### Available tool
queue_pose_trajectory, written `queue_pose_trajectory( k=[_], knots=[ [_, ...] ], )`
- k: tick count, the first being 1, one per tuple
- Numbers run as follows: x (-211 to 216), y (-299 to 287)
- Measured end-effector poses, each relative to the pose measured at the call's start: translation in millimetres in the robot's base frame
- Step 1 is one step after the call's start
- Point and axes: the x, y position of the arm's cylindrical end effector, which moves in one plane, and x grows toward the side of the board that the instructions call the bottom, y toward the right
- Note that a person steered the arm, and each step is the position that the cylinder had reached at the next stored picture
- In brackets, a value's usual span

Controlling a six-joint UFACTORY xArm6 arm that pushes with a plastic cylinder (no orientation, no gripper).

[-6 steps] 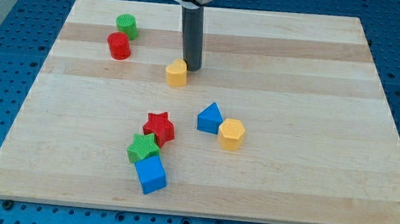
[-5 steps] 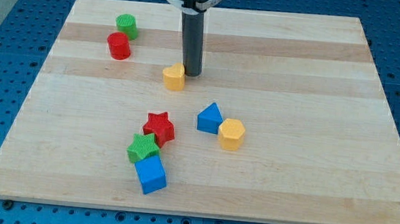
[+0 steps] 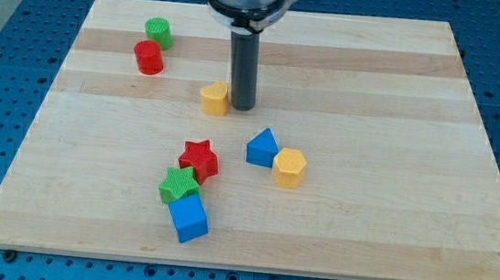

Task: Push yellow heart a bit left

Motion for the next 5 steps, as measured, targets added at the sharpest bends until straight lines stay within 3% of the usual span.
queue_pose_trajectory(
  k=[5],
  knots=[
    [-4, -103]
  ],
)
